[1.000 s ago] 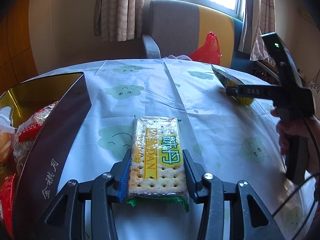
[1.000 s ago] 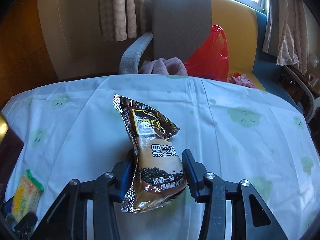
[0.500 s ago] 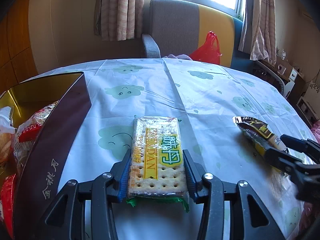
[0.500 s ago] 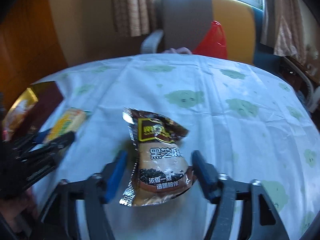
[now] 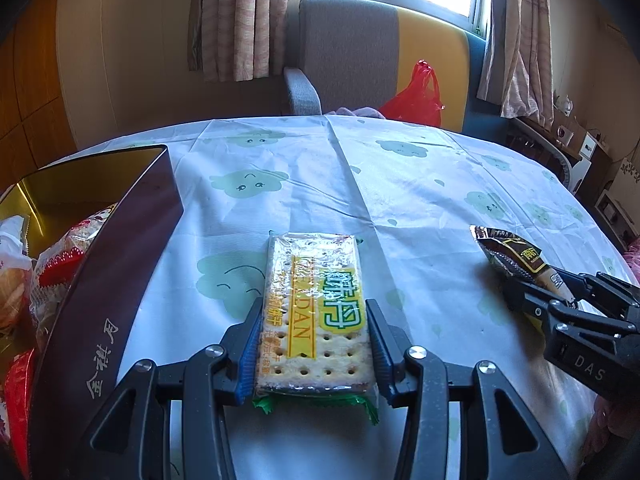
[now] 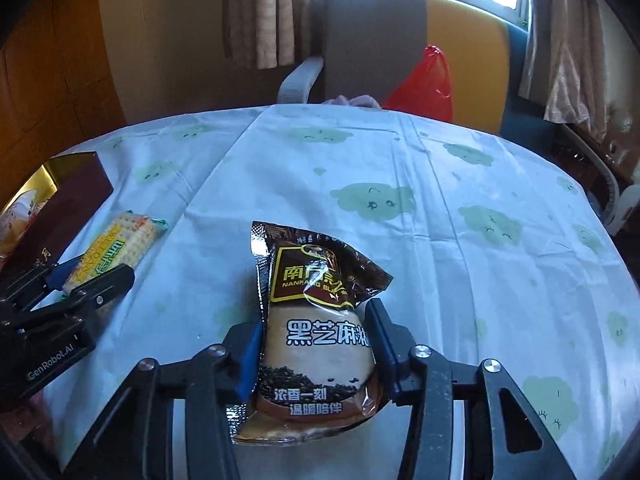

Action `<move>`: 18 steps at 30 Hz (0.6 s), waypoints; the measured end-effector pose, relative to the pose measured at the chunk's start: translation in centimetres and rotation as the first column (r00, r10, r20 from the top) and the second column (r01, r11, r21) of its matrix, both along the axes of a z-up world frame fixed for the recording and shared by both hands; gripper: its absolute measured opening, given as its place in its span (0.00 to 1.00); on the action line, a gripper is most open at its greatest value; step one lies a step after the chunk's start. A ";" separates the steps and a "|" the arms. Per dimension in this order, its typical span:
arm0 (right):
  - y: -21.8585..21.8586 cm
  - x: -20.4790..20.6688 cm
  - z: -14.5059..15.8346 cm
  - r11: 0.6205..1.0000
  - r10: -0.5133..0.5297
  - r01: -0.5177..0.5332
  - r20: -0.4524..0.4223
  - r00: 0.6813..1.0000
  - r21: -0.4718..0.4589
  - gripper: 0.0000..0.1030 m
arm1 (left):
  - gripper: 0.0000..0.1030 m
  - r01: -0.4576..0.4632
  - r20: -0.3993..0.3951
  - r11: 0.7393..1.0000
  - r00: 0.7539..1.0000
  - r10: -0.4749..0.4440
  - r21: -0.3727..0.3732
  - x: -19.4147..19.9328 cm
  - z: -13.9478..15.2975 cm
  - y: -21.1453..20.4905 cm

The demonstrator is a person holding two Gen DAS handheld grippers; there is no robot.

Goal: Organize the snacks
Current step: 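Grasp the brown black-sesame snack bag with the right gripper while the left holds the crackers, then carry the WEIDAN crackers into the gold tin and open the left gripper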

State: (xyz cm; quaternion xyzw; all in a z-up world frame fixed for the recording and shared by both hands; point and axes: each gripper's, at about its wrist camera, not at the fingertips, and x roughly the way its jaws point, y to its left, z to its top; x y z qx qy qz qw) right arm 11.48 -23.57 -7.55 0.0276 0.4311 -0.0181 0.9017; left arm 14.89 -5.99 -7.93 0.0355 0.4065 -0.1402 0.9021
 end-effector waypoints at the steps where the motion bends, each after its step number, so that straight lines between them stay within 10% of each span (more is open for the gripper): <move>1: 0.0 -0.1 0.0 1.000 -0.005 0.005 0.005 1.000 -0.001 0.45 | 0.46 0.000 0.001 1.000 1.000 0.000 0.002 0.0 0.0 -0.1; 18: 0.2 -1.2 1.1 0.993 -0.071 0.079 0.095 0.993 -0.087 0.43 | 0.46 -0.021 0.096 1.000 0.995 0.021 0.002 -1.5 2.2 0.5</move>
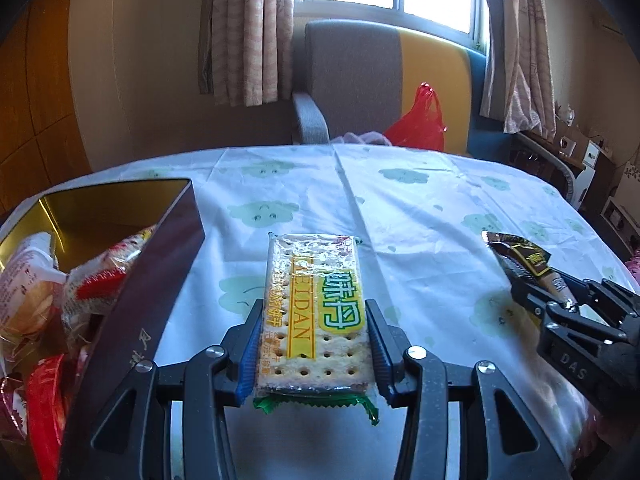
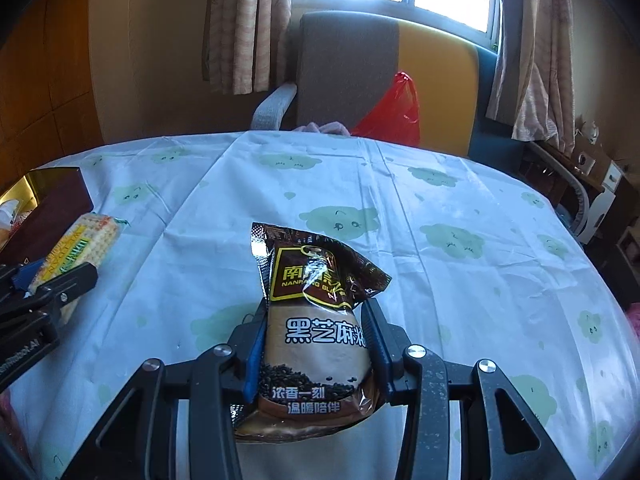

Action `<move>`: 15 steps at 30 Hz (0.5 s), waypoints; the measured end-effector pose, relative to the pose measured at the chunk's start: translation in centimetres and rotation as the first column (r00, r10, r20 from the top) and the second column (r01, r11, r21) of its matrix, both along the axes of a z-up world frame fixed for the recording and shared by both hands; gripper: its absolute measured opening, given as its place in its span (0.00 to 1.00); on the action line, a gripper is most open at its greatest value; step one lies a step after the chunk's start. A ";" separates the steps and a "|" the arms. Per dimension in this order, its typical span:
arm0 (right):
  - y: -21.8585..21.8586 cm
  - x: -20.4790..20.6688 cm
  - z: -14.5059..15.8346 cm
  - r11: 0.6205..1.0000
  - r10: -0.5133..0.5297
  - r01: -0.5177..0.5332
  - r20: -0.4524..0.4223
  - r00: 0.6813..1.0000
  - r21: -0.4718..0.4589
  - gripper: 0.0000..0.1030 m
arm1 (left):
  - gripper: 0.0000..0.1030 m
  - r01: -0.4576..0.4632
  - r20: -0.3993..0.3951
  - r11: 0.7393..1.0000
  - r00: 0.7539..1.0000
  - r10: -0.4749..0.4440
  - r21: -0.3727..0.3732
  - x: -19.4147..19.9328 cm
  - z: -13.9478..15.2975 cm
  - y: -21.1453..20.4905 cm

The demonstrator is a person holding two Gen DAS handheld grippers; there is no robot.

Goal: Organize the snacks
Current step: 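Carry the WEIDAN crackers into the gold tin and open the left gripper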

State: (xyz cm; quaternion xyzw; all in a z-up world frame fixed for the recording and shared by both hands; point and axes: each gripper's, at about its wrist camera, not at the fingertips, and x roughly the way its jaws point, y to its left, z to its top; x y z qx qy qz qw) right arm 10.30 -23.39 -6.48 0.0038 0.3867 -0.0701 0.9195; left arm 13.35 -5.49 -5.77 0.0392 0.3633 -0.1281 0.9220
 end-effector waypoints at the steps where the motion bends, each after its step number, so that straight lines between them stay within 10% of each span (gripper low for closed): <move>1: 0.0 0.0 0.0 1.000 0.000 0.000 0.000 1.000 -0.003 0.43 | 0.46 0.005 0.009 1.000 1.000 -0.005 -0.002 -0.4 0.3 0.1; 15: 0.1 -0.2 0.0 1.000 0.000 0.000 0.007 1.000 -0.011 0.43 | 0.46 -0.017 0.018 0.995 1.000 0.019 -0.095 -2.6 3.3 4.3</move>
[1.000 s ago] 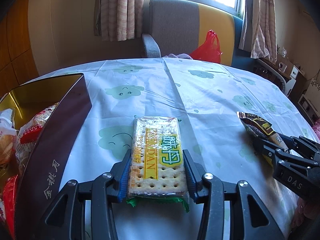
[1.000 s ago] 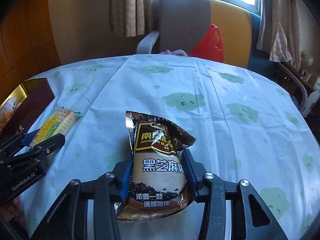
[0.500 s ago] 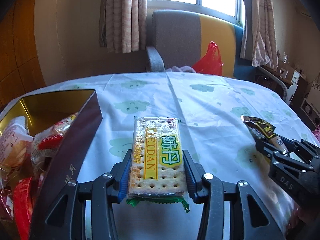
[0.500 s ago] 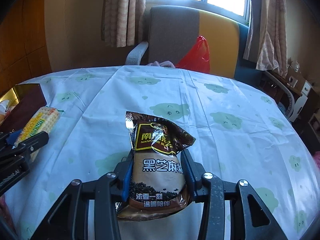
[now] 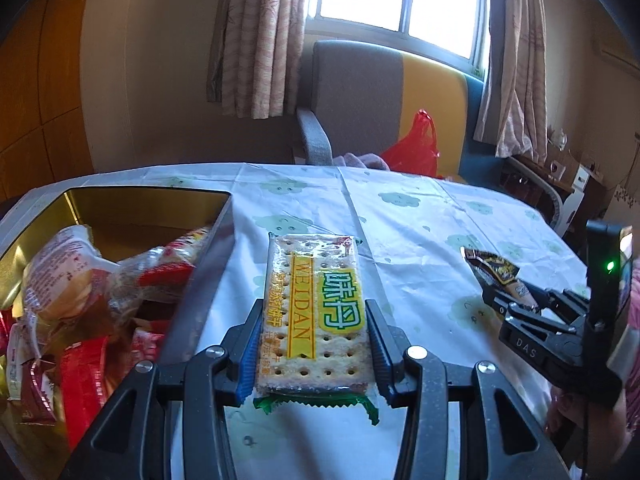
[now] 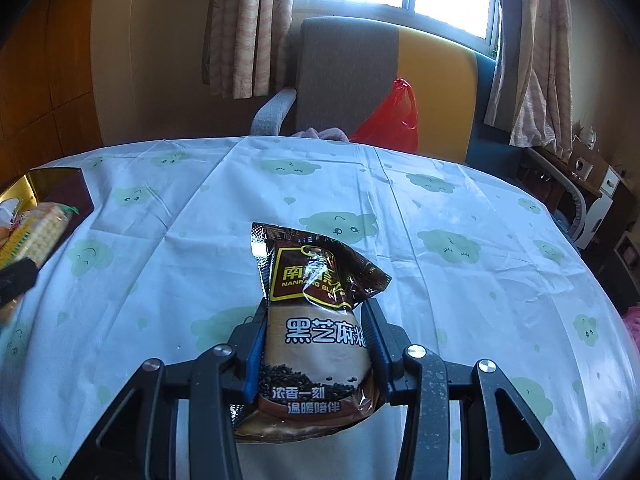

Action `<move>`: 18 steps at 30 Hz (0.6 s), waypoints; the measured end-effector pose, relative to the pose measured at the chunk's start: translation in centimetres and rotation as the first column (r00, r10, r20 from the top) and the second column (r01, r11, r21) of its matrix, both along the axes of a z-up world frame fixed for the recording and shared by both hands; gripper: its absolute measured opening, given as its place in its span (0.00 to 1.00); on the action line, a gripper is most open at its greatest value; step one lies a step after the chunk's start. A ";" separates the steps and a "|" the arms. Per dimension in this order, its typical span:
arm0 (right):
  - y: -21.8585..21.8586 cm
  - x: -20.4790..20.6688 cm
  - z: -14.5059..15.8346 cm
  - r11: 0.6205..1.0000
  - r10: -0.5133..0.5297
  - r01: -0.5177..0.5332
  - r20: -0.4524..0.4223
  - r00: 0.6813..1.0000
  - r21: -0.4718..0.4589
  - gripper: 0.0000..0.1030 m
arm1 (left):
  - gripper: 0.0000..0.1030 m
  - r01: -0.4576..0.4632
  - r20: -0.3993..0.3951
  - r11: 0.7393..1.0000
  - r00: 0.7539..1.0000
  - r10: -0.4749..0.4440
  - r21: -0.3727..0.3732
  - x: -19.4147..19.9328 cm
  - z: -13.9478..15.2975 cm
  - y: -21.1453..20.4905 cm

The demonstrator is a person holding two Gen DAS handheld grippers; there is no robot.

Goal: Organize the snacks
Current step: 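Carry the WEIDAN crackers into the gold tin and open the left gripper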

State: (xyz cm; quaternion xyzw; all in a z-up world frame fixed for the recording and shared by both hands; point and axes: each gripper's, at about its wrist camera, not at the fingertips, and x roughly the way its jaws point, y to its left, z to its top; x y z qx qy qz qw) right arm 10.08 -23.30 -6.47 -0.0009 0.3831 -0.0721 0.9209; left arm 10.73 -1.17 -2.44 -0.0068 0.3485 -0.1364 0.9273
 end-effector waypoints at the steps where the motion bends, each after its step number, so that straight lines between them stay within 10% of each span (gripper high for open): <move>1: 0.0 0.0 0.0 1.000 0.000 0.000 -0.003 1.000 0.000 0.43 | 0.46 -0.006 0.001 1.000 1.000 0.006 -0.011 0.0 0.3 0.5; 18: 0.0 0.4 -0.1 1.000 -0.001 0.001 -0.016 1.000 -0.009 0.43 | 0.46 -0.247 -0.051 0.967 0.969 0.244 -0.070 3.3 3.5 15.9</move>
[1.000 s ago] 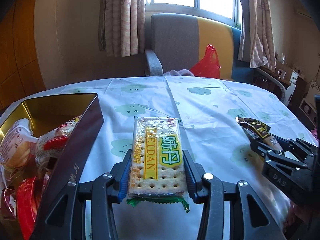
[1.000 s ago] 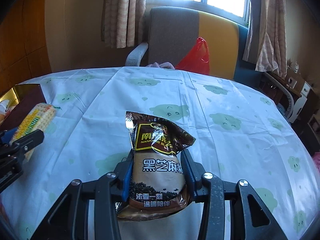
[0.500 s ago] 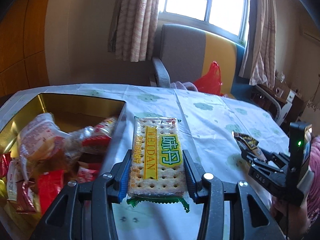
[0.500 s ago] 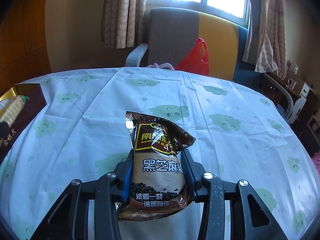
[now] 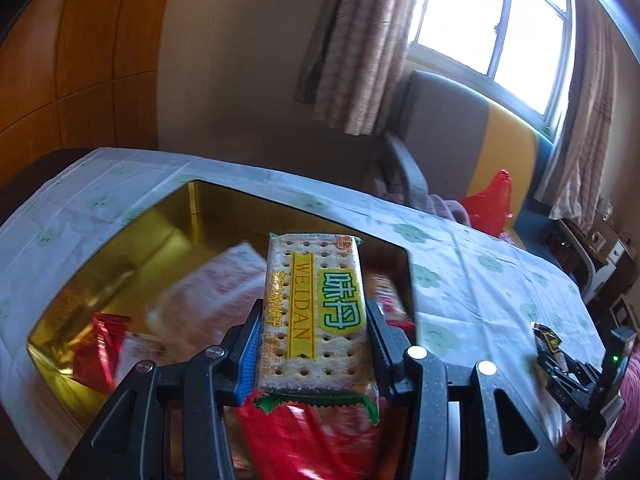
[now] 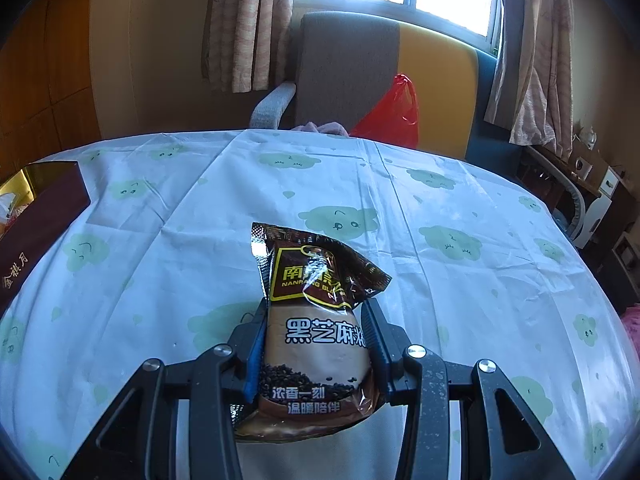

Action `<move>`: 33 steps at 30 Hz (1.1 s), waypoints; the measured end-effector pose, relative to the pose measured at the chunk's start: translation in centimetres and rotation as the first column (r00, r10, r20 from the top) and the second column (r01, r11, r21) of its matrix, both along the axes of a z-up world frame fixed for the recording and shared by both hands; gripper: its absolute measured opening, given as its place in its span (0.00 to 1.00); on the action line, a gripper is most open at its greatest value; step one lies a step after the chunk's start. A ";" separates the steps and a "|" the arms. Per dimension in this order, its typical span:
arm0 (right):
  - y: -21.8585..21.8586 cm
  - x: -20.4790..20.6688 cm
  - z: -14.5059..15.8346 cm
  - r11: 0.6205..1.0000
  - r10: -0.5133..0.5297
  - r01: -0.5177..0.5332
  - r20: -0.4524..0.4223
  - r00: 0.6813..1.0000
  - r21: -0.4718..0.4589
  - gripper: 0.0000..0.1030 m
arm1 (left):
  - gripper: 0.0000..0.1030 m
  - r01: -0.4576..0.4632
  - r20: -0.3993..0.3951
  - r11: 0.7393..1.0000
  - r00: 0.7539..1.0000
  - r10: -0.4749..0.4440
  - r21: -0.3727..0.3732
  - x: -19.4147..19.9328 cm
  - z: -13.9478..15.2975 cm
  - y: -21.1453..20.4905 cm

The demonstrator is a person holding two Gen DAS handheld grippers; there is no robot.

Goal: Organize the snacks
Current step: 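Carry the WEIDAN crackers into the gold tin and open the left gripper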

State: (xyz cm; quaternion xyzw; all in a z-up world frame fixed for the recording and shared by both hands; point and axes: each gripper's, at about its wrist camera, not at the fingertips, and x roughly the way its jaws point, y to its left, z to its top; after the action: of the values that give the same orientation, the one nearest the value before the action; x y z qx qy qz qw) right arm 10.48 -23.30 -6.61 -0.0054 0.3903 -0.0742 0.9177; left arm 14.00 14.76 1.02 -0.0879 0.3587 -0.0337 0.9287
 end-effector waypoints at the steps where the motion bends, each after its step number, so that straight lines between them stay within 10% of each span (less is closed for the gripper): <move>1: 0.0 0.0 0.0 1.000 -0.001 0.001 0.000 1.000 0.000 0.43 | 0.46 -0.015 -0.004 1.000 1.000 0.015 -0.003 0.2 0.0 1.0; 16: 0.1 0.2 -0.2 1.000 -0.003 0.003 -0.015 1.000 -0.012 0.43 | 0.46 -0.210 -0.182 0.978 0.961 0.209 0.013 4.5 -3.1 11.9; 33: 0.3 0.3 -0.3 1.000 -0.004 0.003 -0.023 1.000 -0.026 0.43 | 0.48 -0.217 -0.217 0.974 0.950 0.226 0.068 2.7 -3.8 11.7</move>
State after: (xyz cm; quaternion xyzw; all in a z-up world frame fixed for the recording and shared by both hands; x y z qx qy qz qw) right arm 10.80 -23.05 -6.96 -0.0175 0.3997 -0.0809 0.9129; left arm 16.68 26.50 -2.76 -0.1105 0.4491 0.0887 0.8822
